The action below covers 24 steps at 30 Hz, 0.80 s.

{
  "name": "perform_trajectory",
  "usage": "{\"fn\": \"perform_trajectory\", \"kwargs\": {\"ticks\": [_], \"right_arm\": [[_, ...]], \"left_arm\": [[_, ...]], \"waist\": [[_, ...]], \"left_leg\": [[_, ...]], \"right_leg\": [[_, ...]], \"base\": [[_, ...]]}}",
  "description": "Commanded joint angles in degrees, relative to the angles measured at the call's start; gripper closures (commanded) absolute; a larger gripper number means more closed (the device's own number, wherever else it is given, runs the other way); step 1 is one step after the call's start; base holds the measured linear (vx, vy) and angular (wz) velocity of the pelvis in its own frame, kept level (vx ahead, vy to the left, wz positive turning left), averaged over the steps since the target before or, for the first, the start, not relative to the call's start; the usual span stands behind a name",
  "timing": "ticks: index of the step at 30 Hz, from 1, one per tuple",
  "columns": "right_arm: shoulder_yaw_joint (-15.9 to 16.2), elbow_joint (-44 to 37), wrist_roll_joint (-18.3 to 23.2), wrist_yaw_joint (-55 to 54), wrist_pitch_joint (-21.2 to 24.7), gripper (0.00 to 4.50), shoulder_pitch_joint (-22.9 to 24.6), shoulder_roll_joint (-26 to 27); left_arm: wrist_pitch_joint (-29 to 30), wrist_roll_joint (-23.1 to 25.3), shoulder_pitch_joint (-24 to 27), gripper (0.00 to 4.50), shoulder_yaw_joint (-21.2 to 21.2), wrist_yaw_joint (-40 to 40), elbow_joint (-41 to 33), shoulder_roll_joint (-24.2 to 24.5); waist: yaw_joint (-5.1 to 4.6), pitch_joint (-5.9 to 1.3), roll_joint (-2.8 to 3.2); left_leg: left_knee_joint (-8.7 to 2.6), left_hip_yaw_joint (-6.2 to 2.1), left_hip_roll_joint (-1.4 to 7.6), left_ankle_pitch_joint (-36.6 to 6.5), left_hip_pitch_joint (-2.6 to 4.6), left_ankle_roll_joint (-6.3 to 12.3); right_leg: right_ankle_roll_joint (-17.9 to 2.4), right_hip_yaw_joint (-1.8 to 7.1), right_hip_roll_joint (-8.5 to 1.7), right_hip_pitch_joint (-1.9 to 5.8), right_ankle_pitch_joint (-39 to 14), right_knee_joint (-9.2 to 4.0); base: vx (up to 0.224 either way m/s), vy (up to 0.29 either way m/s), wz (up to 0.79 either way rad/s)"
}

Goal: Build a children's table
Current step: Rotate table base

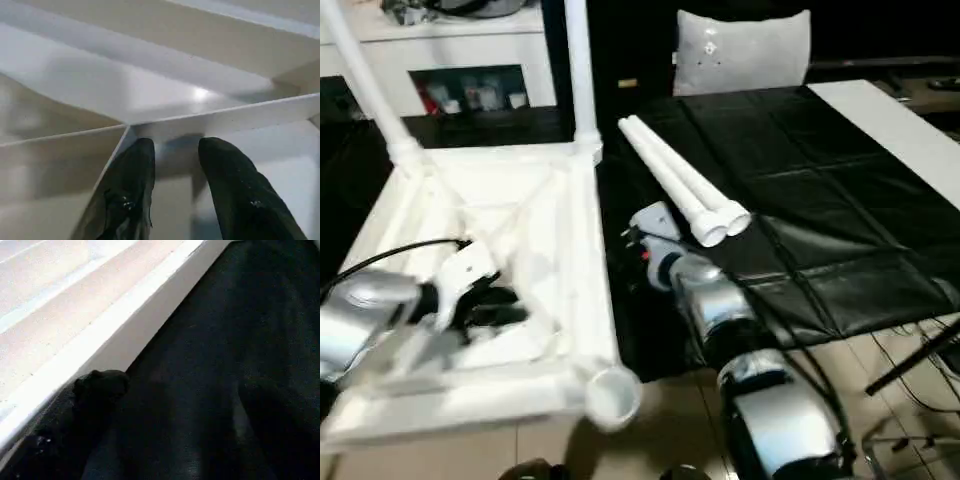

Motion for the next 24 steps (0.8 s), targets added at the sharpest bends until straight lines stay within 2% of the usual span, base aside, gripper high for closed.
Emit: {"fn": "perform_trajectory", "kwargs": {"ticks": [1, 2, 3, 4, 6, 7, 8, 10, 11, 13, 15, 17, 18, 19, 20, 21, 22, 23, 24], "right_arm": [[1.81, -0.68, 0.43, 2.65, -1.72, 0.00, -1.39, 3.15], [1.25, -0.33, 0.08, 2.25, -2.67, 0.00, -1.91, 2.66], [0.88, -0.33, -0.07, 2.02, -3.28, 0.00, -2.21, 2.30], [0.54, -0.30, -0.16, 1.95, -3.78, 0.00, -2.44, 2.06], [0.09, -0.76, -0.04, 2.27, -4.58, 0.00, -2.70, 1.50], [0.08, -0.78, 0.01, 2.27, -4.86, 0.00, -2.79, 1.33], [0.00, -1.12, 0.09, 2.31, -5.14, 0.00, -2.85, 1.07], [-0.01, -2.44, 0.19, 3.07, -5.71, 0.00, -2.70, 0.45], [0.03, -3.51, 0.18, 3.68, -5.88, 0.00, -2.39, 0.13], [0.17, -4.55, 0.07, 4.09, -6.08, 0.00, -2.01, -0.17], [0.24, -6.60, -0.11, 4.52, -6.71, 0.00, -1.12, -0.71], [-0.93, -12.29, 1.39, 4.96, -5.00, 0.00, 1.19, -1.43], [-1.24, -13.19, 1.74, 4.85, -4.56, 0.00, 1.55, -1.50], [-2.48, -17.51, 3.23, 4.18, -2.03, 0.00, 3.51, -1.78], [-2.71, -18.53, 3.50, 4.02, -1.47, 0.00, 3.99, -1.85], [-3.33, -22.02, 4.10, 3.21, 0.44, 0.00, 5.71, -2.10], [-3.98, -25.48, 4.83, 2.47, 2.61, 0.00, 7.49, -2.24], [-4.38, -30.57, 5.70, 1.69, 5.18, 0.00, 10.30, -2.58], [-4.46, -32.42, 5.85, 1.35, 5.94, 0.00, 11.39, -2.70]], "left_arm": [[-3.33, -1.21, -3.65, 2.72, -1.05, 1.58, -0.91, -2.61], [-5.55, 1.43, -6.47, 2.72, -1.10, 6.36, 4.80, -4.36], [-6.99, 3.11, -8.54, 2.72, -0.91, 10.22, 8.99, -5.52], [-8.20, 4.30, -10.21, 2.72, -0.64, 13.21, 12.44, -6.39], [-9.51, 5.91, -13.29, 2.72, 0.39, 19.40, 18.54, -7.93], [-10.10, 6.29, -14.02, 2.72, 0.70, 20.82, 20.11, -8.29], [-10.81, 6.68, -15.18, 2.72, 1.44, 23.72, 22.45, -8.84], [-12.08, 7.24, -17.40, 2.72, 3.14, 29.98, 26.92, -9.74], [-12.95, 7.23, -18.25, 2.72, 3.90, 32.31, 28.86, -10.06], [-13.41, 7.11, -18.60, 2.72, 4.42, 33.57, 29.66, -10.25], [-15.48, 6.61, -19.44, 2.72, 5.59, 35.57, 31.59, -10.93], [-19.10, 4.55, -19.29, 2.72, 7.99, 36.43, 31.10, -11.81], [-19.82, 4.08, -19.25, 2.72, 8.41, 36.33, 31.07, -11.98], [-20.59, 1.71, -17.65, 2.72, 10.20, 35.48, 27.52, -12.68], [-20.70, 1.22, -17.23, 2.72, 10.58, 35.40, 26.58, -12.83], [-20.60, -0.53, -15.57, 2.72, 11.97, 35.42, 23.00, -13.56], [-20.53, -2.25, -13.68, 2.72, 13.29, 35.65, 19.03, -14.52], [-17.95, -4.51, -11.09, 2.41, 15.04, 36.90, 13.34, -16.29], [-16.09, -5.44, -10.00, 2.36, 15.59, 37.35, 10.92, -17.05]], "waist": [[-0.02, -4.47, 1.06], [-0.17, -4.46, 0.98], [0.00, -4.34, 0.90], [0.03, -4.34, 0.89], [0.16, -4.24, 0.63], [0.15, -4.22, 0.59], [0.08, -4.21, 0.50], [0.00, -4.36, 0.66], [-0.09, -4.49, 0.56], [-0.09, -4.65, 0.55], [-0.03, -4.73, 0.45], [0.27, -5.06, 0.10], [0.55, -5.31, 0.21], [0.64, -5.35, -0.14], [0.98, -5.34, -0.14], [1.27, -5.36, 0.03], [1.44, -5.10, -0.28], [1.59, -4.99, -0.37], [1.69, -4.88, -0.29]], "left_leg": [[-4.63, -1.90, 3.02, -19.80, 1.84, -3.19], [-4.63, -1.86, 2.99, -19.04, 1.62, -2.76], [-4.40, -1.63, 2.77, -20.25, 2.13, -2.54], [-4.41, -1.75, 2.82, -20.71, 2.07, -2.74], [-4.53, -2.12, 2.82, -21.50, 1.77, -2.68], [-4.57, -2.19, 3.06, -21.79, 1.96, -2.58], [-4.56, -2.26, 3.03, -21.57, 1.84, -2.45], [-4.51, -2.26, 3.07, -20.74, 1.75, -2.24], [-4.49, -2.22, 3.03, -19.57, 1.53, -2.01], [-4.40, -2.09, 3.02, -17.31, 1.37, -1.15], [-4.23, -1.96, 2.96, -16.36, 1.36, -0.62], [-3.88, -1.78, 2.95, -13.08, 1.15, 0.88], [-3.66, -1.74, 3.04, -10.72, 1.08, 1.84], [-3.51, -1.61, 2.99, -8.80, 0.85, 3.04], [-3.46, -1.62, 3.15, -7.92, 0.84, 3.44], [-3.43, -1.64, 3.30, -7.78, 0.90, 3.86], [-3.54, -1.58, 3.41, -7.81, 0.74, 4.23], [-3.61, -1.44, 3.50, -8.72, 0.92, 3.86], [-3.76, -1.44, 3.64, -10.33, 1.13, 3.29]], "right_leg": [[-12.74, 2.90, -4.02, 2.19, -14.28, -3.95], [-12.80, 2.85, -3.90, 2.29, -13.50, -3.91], [-12.22, 2.83, -3.72, 1.87, -15.59, -4.43], [-12.02, 2.85, -3.87, 2.09, -16.43, -4.27], [-9.72, 2.69, -4.30, 2.42, -21.28, -4.74], [-9.47, 2.74, -4.43, 2.11, -22.25, -4.99], [-9.57, 2.66, -4.39, 2.19, -22.30, -4.94], [-10.03, 2.63, -4.24, 2.20, -20.45, -4.77], [-10.48, 2.63, -4.10, 2.44, -17.98, -4.46], [-11.12, 2.55, -3.98, 2.62, -14.37, -4.10], [-11.57, 2.54, -3.99, 2.61, -13.29, -4.03], [-12.36, 2.62, -4.10, 2.88, -9.35, -3.73], [-13.22, 2.60, -4.26, 2.92, -6.41, -3.35], [-13.96, 2.55, -4.05, 2.99, -3.88, -3.15], [-14.33, 2.59, -4.20, 3.07, -2.82, -2.88], [-14.56, 2.54, -4.33, 2.86, -2.78, -2.92], [-14.64, 2.51, -4.28, 2.90, -3.88, -2.98], [-14.17, 2.53, -4.27, 2.69, -6.23, -3.26], [-13.53, 2.53, -4.22, 2.54, -9.19, -3.54]], "base": [[0.000, 0.000, 0.00], [0.000, 0.000, 0.00], [0.000, 0.000, 0.00], [0.000, 0.000, 0.00], [0.000, 0.000, 0.00], [0.000, 0.000, 0.00], [0.000, 0.000, 0.00], [0.000, 0.000, 0.00], [0.000, 0.000, 0.00], [0.000, 0.000, 0.00], [0.000, 0.000, 0.00], [0.000, 0.000, 0.00], [0.000, 0.000, 0.00], [0.000, 0.000, 0.00], [0.000, 0.000, 0.00], [0.000, 0.000, 0.00], [0.000, 0.000, 0.00], [0.000, 0.000, 0.00], [0.000, 0.000, 0.00]]}}
